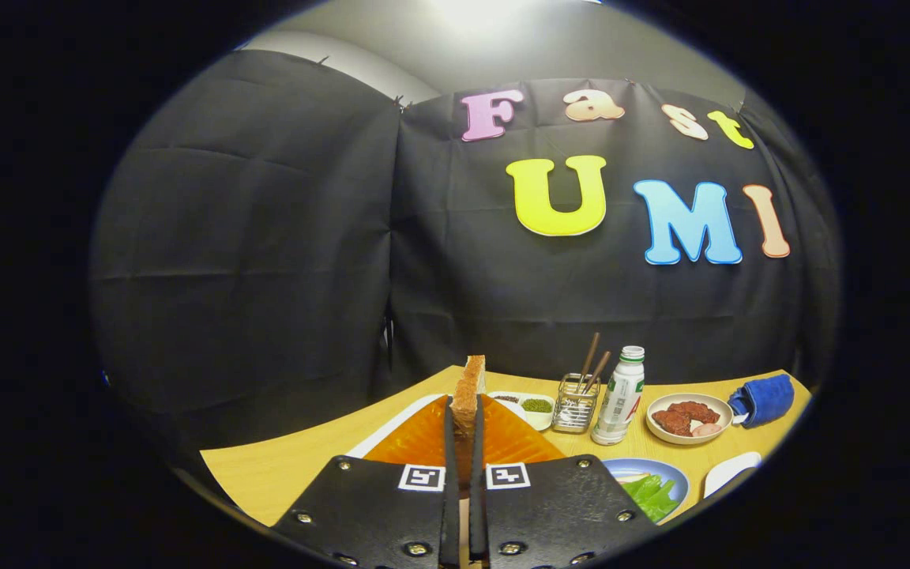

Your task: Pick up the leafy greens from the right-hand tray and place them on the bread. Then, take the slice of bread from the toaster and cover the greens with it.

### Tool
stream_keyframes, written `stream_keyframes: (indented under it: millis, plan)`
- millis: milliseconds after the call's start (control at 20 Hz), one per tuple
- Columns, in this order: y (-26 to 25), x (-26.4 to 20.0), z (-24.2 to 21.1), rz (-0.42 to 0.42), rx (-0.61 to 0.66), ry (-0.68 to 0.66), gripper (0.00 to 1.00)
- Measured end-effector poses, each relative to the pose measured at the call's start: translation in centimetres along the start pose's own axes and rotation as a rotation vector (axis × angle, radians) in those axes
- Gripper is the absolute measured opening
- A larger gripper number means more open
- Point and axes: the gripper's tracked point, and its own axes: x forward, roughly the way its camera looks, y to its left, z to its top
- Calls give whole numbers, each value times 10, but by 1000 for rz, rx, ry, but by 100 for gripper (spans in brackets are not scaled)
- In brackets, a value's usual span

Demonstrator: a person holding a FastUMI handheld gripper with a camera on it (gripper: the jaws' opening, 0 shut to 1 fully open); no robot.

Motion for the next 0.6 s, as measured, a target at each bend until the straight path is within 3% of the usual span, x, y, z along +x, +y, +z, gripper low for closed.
stream_keyframes:
  millis: [250,600]
  plan:
    - [-13,-21,31,27,43,-37,5]
    - [-54,-41,36,-44,14,-70,5]
